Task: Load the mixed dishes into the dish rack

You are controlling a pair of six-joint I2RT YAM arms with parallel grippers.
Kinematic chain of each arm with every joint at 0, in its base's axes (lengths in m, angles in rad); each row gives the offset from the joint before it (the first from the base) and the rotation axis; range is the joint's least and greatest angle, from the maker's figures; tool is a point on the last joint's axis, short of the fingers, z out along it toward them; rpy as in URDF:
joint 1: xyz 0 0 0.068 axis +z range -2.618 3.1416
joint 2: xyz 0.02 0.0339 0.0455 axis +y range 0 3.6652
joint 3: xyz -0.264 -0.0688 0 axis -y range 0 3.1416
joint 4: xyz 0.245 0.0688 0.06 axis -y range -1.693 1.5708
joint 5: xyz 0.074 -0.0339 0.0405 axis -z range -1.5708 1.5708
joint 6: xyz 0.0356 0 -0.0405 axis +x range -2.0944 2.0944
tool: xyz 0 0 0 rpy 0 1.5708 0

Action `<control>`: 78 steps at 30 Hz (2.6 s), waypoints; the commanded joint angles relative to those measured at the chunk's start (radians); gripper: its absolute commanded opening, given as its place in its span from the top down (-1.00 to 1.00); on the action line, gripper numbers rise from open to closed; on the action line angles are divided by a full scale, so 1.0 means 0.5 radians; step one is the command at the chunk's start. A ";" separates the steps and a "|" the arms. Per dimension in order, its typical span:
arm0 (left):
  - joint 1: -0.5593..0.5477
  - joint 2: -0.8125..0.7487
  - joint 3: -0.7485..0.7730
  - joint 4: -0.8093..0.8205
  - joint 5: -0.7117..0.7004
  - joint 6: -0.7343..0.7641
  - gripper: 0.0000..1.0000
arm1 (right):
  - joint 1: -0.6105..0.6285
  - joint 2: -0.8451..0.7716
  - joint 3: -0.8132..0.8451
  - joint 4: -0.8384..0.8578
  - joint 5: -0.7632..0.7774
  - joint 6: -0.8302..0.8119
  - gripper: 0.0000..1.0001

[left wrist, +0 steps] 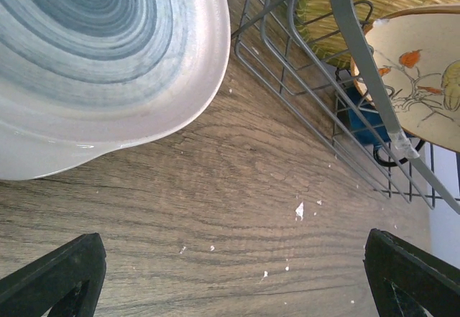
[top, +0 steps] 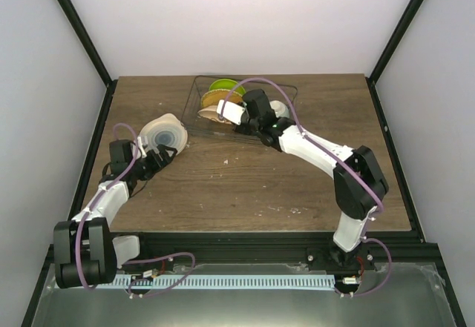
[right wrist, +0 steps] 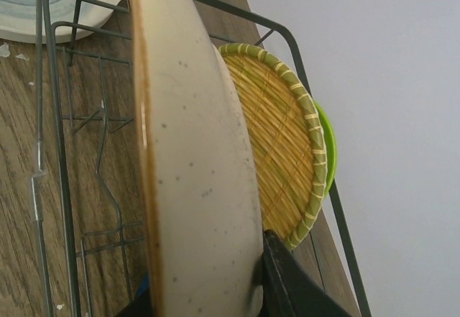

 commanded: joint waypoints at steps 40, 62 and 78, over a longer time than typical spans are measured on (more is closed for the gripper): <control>0.007 0.085 0.033 0.079 0.050 -0.007 -1.00 | -0.068 0.458 0.805 -0.608 -0.144 0.168 0.32; 0.023 0.201 0.160 0.037 -0.152 -0.013 -1.00 | 0.064 0.047 0.267 -0.473 -0.034 0.140 -0.05; 0.295 0.588 0.652 -0.277 -0.610 0.061 -1.00 | 0.185 -0.497 -0.361 -0.367 0.255 0.603 -0.05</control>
